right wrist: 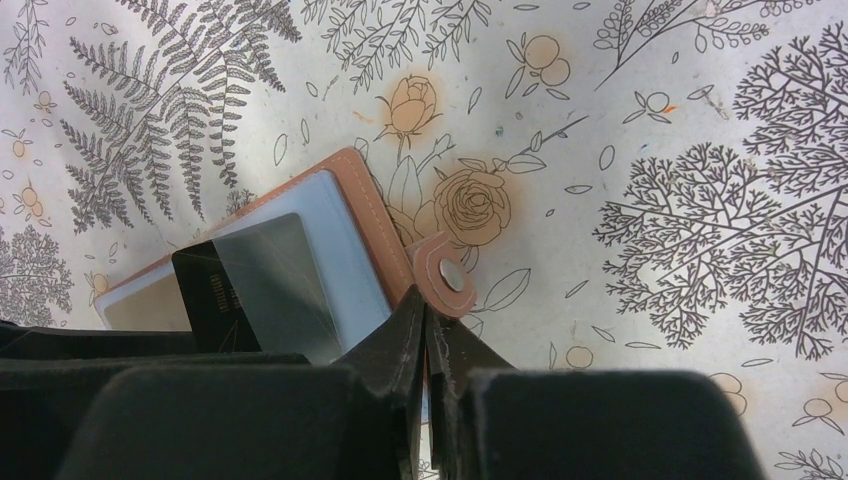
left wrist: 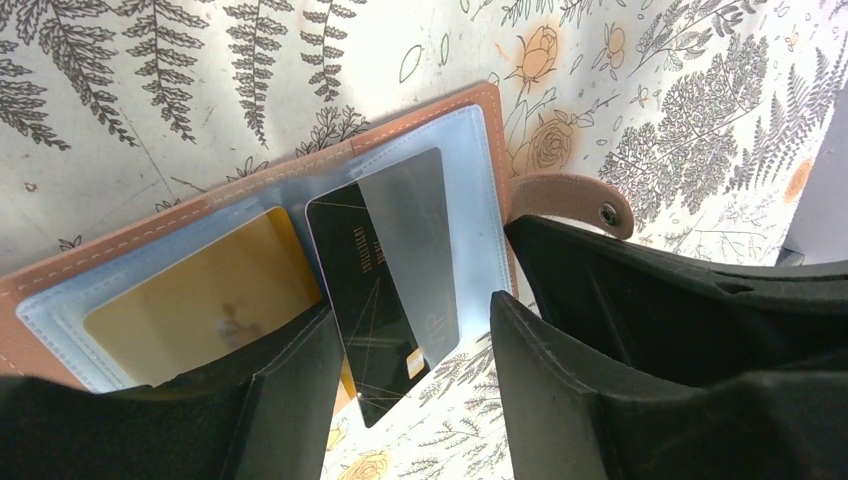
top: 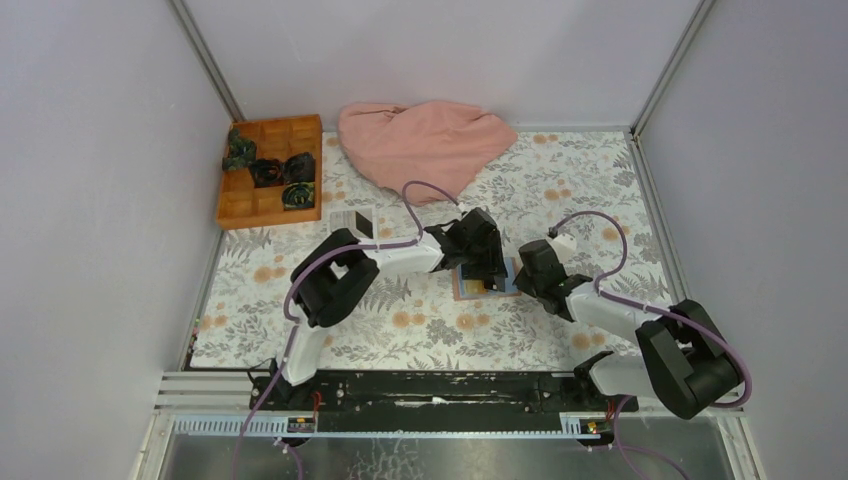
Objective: Put the credit cards into the card holder
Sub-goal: Insert the credit card into the card holder.
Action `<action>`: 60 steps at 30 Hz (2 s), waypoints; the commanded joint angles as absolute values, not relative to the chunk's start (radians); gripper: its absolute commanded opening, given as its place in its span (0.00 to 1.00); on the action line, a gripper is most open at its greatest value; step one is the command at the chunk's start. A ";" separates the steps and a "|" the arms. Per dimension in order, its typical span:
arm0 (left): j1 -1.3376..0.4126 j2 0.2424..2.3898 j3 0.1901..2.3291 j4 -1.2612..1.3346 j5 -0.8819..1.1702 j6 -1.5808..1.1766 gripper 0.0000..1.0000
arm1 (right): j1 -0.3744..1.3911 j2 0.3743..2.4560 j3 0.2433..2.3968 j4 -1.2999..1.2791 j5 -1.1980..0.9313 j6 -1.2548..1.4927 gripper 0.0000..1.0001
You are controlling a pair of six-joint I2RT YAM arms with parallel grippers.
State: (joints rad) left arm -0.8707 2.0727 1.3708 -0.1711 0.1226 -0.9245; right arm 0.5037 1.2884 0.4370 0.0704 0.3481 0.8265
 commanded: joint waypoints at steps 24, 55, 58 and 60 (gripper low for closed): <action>-0.959 2.197 1.394 -0.388 -0.068 -0.992 0.99 | 0.551 1.204 0.400 -0.012 0.332 0.857 0.05; -0.990 2.212 1.337 -0.209 -0.012 -1.135 1.00 | 0.558 1.118 0.368 -0.027 0.346 0.832 0.05; -0.996 2.213 1.336 -0.216 -0.005 -1.129 1.00 | 0.558 1.123 0.371 -0.026 0.342 0.834 0.05; -0.996 2.210 1.332 -0.227 -0.013 -1.127 1.00 | 0.559 1.114 0.369 -0.028 0.340 0.835 0.04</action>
State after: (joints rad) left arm -0.9497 2.0827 1.4071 -0.1848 -0.0536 -1.0946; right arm 0.5480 1.1313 0.3683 -0.0257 0.3302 0.8349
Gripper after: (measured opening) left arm 0.995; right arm 0.053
